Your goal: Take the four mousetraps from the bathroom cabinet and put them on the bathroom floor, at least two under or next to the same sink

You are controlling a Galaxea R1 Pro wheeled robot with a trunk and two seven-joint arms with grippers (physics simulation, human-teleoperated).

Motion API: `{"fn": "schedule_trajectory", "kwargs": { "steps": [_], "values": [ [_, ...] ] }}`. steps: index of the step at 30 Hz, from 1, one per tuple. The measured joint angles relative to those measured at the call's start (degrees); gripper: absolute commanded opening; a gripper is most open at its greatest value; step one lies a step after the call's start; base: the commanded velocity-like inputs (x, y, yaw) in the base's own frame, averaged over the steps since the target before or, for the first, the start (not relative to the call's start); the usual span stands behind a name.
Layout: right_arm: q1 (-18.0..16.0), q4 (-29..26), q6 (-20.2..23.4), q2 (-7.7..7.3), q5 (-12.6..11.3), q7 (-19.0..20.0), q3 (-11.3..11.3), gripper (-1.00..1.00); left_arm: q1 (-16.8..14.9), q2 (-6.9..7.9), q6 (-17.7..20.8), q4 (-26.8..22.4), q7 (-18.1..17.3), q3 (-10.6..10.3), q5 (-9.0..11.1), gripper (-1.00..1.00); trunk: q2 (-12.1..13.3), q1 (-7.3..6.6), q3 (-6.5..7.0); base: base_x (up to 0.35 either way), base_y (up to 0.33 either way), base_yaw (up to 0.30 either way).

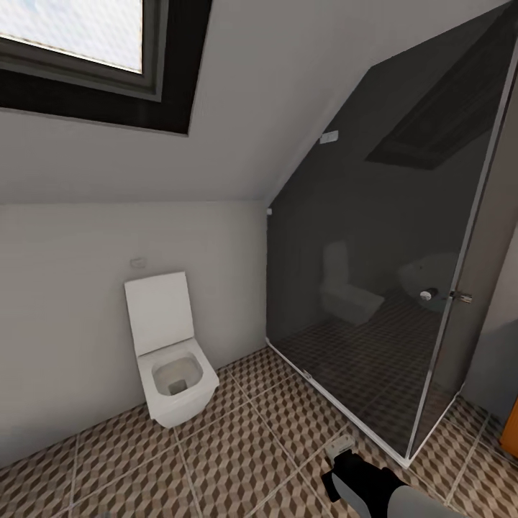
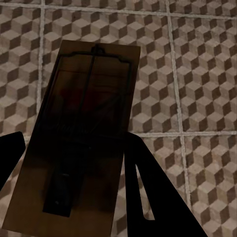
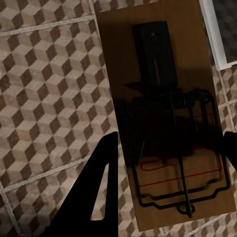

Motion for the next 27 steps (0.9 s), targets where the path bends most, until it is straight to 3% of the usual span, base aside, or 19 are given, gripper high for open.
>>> {"fn": "schedule_trajectory", "kwargs": {
  "steps": [11,27],
  "values": [
    [0.00,0.00,0.25,-0.05,0.02,0.24,0.00,-1.00,-0.01,-0.23,-0.01,-0.16,0.06,0.00,-0.07,-1.00,0.00,-0.01,0.00,0.023,0.000,0.001],
    [0.03,0.00,0.33,-0.05,0.02,0.26,0.00,-1.00,-0.01,0.02,-0.10,-0.18,0.10,0.06,-0.30,-1.00,-0.01,-0.03,0.00,0.291,0.000,0.000]
  ]
}}
